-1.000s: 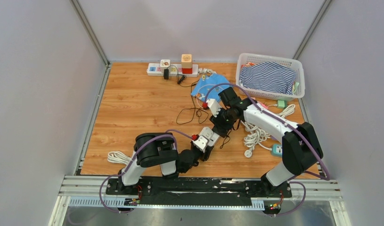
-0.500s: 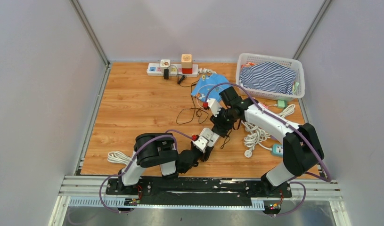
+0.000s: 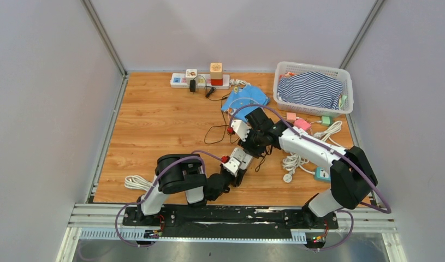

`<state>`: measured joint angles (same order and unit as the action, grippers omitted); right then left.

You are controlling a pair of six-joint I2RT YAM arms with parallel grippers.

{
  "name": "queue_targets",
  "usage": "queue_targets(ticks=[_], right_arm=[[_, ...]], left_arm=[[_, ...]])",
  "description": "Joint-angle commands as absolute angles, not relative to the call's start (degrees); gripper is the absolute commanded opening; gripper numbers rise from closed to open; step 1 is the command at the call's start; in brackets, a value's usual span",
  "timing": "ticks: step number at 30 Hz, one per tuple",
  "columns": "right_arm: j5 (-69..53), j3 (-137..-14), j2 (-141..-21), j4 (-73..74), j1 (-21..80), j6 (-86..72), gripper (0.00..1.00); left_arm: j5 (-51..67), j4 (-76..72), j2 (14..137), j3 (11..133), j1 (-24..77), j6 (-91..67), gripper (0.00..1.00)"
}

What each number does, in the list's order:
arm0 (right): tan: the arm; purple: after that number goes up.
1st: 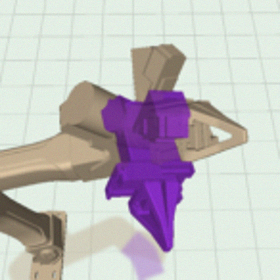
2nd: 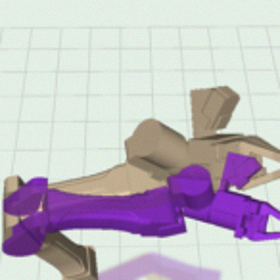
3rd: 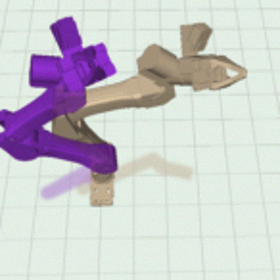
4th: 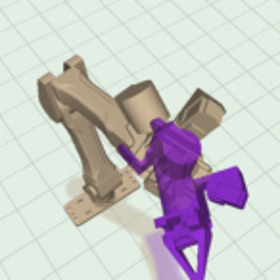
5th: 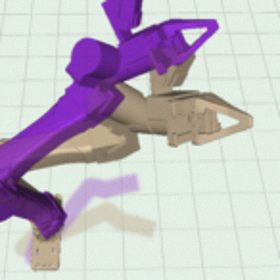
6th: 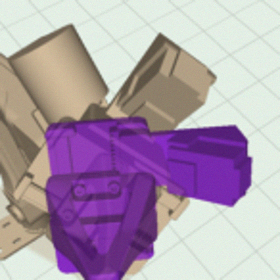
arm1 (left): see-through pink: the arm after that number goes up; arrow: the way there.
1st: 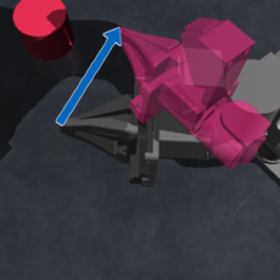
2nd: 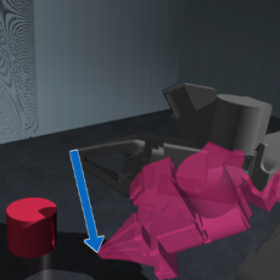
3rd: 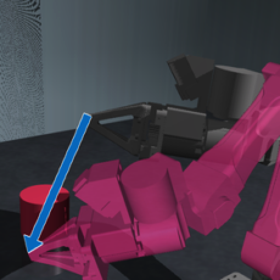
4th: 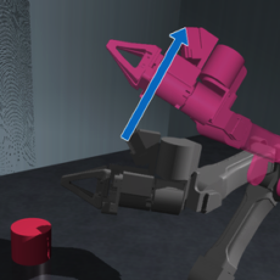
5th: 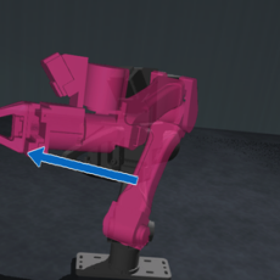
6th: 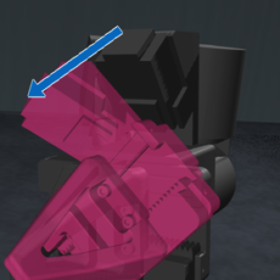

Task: Pull the plug off the socket
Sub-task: Remove the plug from the socket.

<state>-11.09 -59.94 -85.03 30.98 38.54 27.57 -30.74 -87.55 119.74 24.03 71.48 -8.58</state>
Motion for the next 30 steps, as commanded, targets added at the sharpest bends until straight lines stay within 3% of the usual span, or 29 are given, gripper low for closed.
queue_targets(ticks=[1,7,17,21,26,30], right_arm=[[5.91,-58.64,-85.78,27.72,40.17,27.17,0.00],[7.06,-58.75,-85.03,27.61,36.02,25.49,0.00],[-32.98,-60.72,-82.36,38.06,33.07,30.34,0.00],[-31.05,-60.88,-82.34,37.85,31.84,29.84,0.00],[-5.70,-59.53,-83.08,31.04,31.24,25.50,0.00],[-2.31,-59.81,-84.73,30.93,30.56,24.69,0.00]], left_arm=[[-32.40,-87.45,121.01,23.05,71.19,-8.96,0.00],[-32.18,-87.40,121.12,23.29,71.21,-8.79,0.00],[-32.18,-87.37,121.00,23.03,71.19,-8.96,0.00],[-32.18,-87.48,120.96,22.94,71.19,-8.96,0.00],[-32.14,-87.52,120.93,23.01,71.19,-8.88,0.00],[-32.07,-87.45,121.03,23.12,71.19,-8.79,0.00]])
